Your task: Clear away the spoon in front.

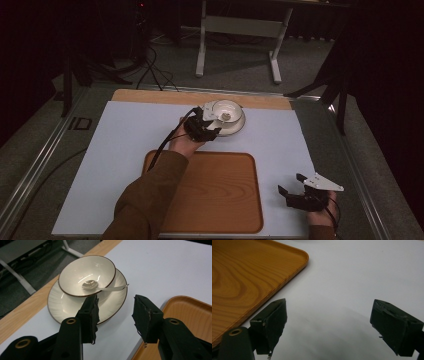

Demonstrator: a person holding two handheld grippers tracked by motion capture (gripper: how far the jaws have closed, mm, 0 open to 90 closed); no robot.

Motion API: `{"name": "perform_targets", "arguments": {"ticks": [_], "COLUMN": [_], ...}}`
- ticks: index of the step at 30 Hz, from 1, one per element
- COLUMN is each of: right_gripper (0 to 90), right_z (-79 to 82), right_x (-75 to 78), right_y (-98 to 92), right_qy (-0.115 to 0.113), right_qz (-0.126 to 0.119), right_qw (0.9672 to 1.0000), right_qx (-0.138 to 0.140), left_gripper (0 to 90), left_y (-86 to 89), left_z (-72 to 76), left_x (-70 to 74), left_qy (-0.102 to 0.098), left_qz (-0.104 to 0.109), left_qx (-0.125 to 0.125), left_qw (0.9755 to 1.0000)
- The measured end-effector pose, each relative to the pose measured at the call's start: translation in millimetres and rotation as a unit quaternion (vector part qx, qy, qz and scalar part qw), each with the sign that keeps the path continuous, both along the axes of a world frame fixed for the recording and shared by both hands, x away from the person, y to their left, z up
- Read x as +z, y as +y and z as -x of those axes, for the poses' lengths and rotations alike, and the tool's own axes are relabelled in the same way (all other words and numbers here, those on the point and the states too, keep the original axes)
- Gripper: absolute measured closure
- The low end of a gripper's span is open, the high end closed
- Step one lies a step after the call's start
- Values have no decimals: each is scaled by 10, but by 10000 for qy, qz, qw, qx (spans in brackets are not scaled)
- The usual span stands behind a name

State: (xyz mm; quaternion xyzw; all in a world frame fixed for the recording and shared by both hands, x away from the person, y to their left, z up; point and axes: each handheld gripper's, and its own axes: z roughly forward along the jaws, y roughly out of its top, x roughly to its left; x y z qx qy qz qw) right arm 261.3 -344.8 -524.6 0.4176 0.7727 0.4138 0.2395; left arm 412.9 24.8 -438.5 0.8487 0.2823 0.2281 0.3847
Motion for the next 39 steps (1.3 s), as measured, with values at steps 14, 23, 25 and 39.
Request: {"name": "perform_targets", "arguments": {"ticks": [14, 23, 25, 39], "right_gripper": [138, 138, 138, 138], "right_z": [-8, -10, -10, -11], "right_x": [-6, -7, -7, -9], "right_y": [-5, -15, -12, -9], "right_qy": [12, 10, 13, 15], "right_qz": [-3, -1, 8, 16], "right_qw": [10000, 10000, 10000, 10000], "right_qx": [16, -4, 0, 7], "left_gripper": [646, 869, 882, 888], "left_y": [-329, -333, -334, -261], "left_z": [-228, -209, -197, -62], "left_x": [-66, -56, -41, 99], "left_qy": [-2, -165, -198, -374], "left_qz": [-541, -838, -845, -670], "left_qx": [198, 420, 435, 361], "left_qw": [9983, 9955, 9953, 9964]}}
